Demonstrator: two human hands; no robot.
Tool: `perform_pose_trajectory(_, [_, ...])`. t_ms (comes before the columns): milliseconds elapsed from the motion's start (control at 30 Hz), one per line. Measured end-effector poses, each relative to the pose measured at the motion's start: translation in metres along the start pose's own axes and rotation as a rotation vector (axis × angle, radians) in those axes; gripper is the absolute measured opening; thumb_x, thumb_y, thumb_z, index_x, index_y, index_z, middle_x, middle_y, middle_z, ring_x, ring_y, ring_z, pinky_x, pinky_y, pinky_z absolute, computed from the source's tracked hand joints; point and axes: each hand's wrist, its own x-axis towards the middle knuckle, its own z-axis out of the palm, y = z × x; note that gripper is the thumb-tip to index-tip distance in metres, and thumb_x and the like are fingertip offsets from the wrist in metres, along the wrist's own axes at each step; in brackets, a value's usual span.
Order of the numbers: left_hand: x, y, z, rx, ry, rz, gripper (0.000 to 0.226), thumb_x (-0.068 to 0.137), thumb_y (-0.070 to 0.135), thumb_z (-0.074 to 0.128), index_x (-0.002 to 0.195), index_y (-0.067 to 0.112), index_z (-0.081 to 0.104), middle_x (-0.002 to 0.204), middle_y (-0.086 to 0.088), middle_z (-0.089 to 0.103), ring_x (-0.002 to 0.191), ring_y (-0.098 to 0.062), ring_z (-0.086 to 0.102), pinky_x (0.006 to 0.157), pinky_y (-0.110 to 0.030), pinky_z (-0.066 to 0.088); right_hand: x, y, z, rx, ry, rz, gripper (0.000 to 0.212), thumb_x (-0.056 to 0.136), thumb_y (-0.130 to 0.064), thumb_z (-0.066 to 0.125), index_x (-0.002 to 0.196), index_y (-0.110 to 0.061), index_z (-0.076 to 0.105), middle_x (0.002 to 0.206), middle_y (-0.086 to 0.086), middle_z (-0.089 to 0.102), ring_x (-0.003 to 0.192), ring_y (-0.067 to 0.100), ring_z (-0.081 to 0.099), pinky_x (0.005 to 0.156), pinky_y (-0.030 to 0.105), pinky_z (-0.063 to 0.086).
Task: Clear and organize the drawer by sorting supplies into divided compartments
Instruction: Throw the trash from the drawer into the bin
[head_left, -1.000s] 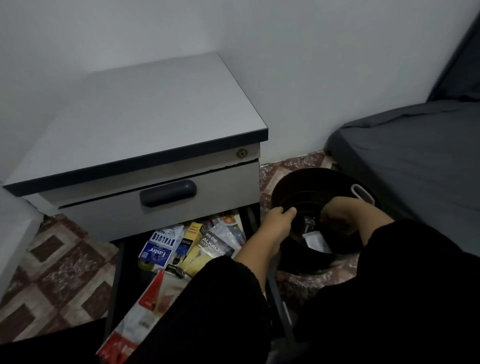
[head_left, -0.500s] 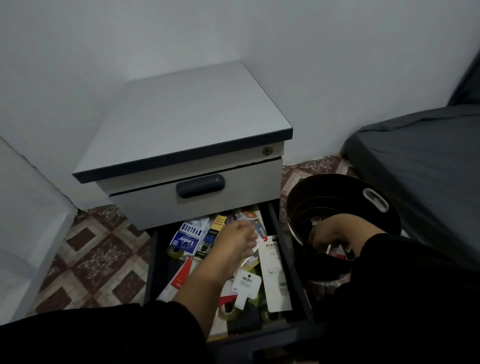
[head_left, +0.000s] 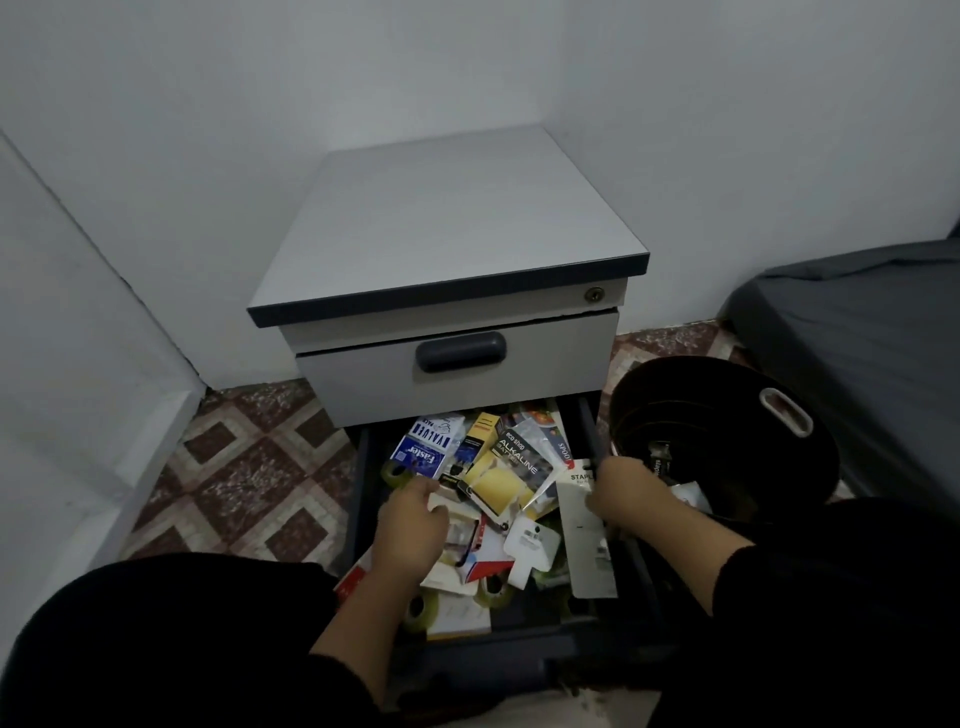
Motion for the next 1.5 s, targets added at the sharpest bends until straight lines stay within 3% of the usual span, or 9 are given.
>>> perform_pose_trajectory(233, [0.003, -0.015, 0.016, 0.426, 0.028, 0.05, 0.069, 0.082, 0.037, 0.064, 0.142, 0.02, 0.033, 0.137, -0.012, 0.044, 0.127, -0.031, 0.038, 0.106, -0.043, 0.035, -0.014, -0.009, 0.041, -0.138, -0.048, -0.033, 0.027, 0.094, -0.01, 0.049, 0.07, -0.015, 0.041, 0.115, 0.016, 0.063, 0.105, 0.031, 0.063, 0.081, 0.035, 0.052])
perform_pose_trajectory(300, [0.004, -0.02, 0.017, 0.452, -0.008, 0.019, 0.074, 0.083, 0.042, 0.062, 0.145, 0.021, 0.028, 0.137, -0.014, 0.046, 0.127, -0.033, 0.039, 0.106, -0.044, 0.035, -0.014, -0.01, 0.047, -0.167, -0.023, -0.044, 0.009, 0.097, -0.013, 0.047, 0.097, -0.008, 0.055, 0.122, 0.014, 0.06, 0.11, 0.027, 0.06, 0.083, 0.031, 0.049])
perform_pose_trajectory(433, [0.002, -0.018, 0.015, 0.421, -0.008, 0.035, 0.069, 0.085, 0.037, 0.062, 0.144, 0.021, 0.031, 0.132, -0.008, 0.052, 0.121, -0.03, 0.044, 0.103, -0.041, 0.036, -0.014, -0.012, 0.052, -0.058, -0.008, 0.001, 0.059, 0.088, -0.026, 0.067, 0.13, 0.004, 0.038, 0.131, 0.014, 0.048, 0.121, 0.025, 0.051, 0.09, 0.028, 0.048])
perform_pose_trajectory(733, [-0.001, -0.01, 0.024, 0.411, -0.125, -0.004, 0.055, 0.08, 0.039, 0.07, 0.128, 0.018, 0.053, 0.139, -0.01, 0.042, 0.127, -0.03, 0.039, 0.104, -0.039, 0.038, -0.013, -0.013, 0.051, 0.274, -0.135, 0.04, 0.048, 0.078, -0.022, 0.078, 0.114, -0.006, 0.051, 0.115, 0.01, 0.058, 0.09, 0.021, 0.059, 0.055, 0.02, 0.042])
perform_pose_trajectory(1000, [-0.004, -0.005, 0.028, 0.244, -0.136, -0.068, 0.066, 0.074, 0.028, 0.077, 0.132, 0.018, 0.047, 0.134, -0.011, 0.041, 0.124, -0.031, 0.042, 0.104, -0.042, 0.04, -0.004, -0.021, 0.066, 0.567, -0.173, 0.113, 0.06, 0.063, -0.003, 0.085, 0.114, 0.003, 0.054, 0.113, 0.012, 0.063, 0.105, 0.027, 0.06, 0.086, 0.035, 0.053])
perform_pose_trajectory(1100, [0.0, -0.007, 0.03, 0.12, -0.109, -0.128, 0.07, 0.064, 0.024, 0.082, 0.124, 0.018, 0.049, 0.122, -0.006, 0.056, 0.115, -0.028, 0.053, 0.098, -0.044, 0.046, -0.005, -0.022, 0.062, 0.665, -0.202, 0.182, 0.026, 0.072, 0.008, 0.074, 0.091, 0.002, 0.058, 0.093, 0.013, 0.063, 0.091, 0.031, 0.06, 0.069, 0.034, 0.054])
perform_pose_trajectory(1200, [0.003, -0.008, 0.033, -0.124, -0.12, -0.237, 0.063, 0.063, 0.008, 0.08, 0.117, 0.014, 0.05, 0.109, -0.008, 0.064, 0.101, -0.027, 0.061, 0.092, -0.042, 0.052, -0.002, -0.02, 0.057, 0.715, -0.244, 0.251, 0.016, 0.082, 0.008, 0.062, 0.08, -0.004, 0.051, 0.076, 0.011, 0.052, 0.064, 0.022, 0.048, 0.047, 0.027, 0.036])
perform_pose_trajectory(1333, [0.002, -0.004, 0.03, -0.442, -0.174, -0.339, 0.042, 0.073, -0.006, 0.075, 0.112, -0.001, 0.06, 0.101, -0.011, 0.068, 0.087, -0.023, 0.064, 0.068, -0.025, 0.051, -0.002, -0.022, 0.054, 0.742, -0.283, 0.247, 0.02, 0.087, 0.007, 0.056, 0.078, -0.01, 0.049, 0.072, 0.007, 0.047, 0.06, 0.017, 0.041, 0.049, 0.025, 0.031])
perform_pose_trajectory(1500, [-0.006, 0.006, 0.022, -0.599, -0.196, -0.412, 0.017, 0.081, -0.002, 0.069, 0.095, 0.005, 0.061, 0.082, -0.006, 0.062, 0.062, -0.015, 0.054, 0.034, -0.014, 0.036, -0.007, -0.025, 0.049, 0.715, -0.347, 0.26, 0.006, 0.094, -0.002, 0.047, 0.098, -0.006, 0.051, 0.089, 0.012, 0.056, 0.076, 0.024, 0.054, 0.059, 0.034, 0.046])
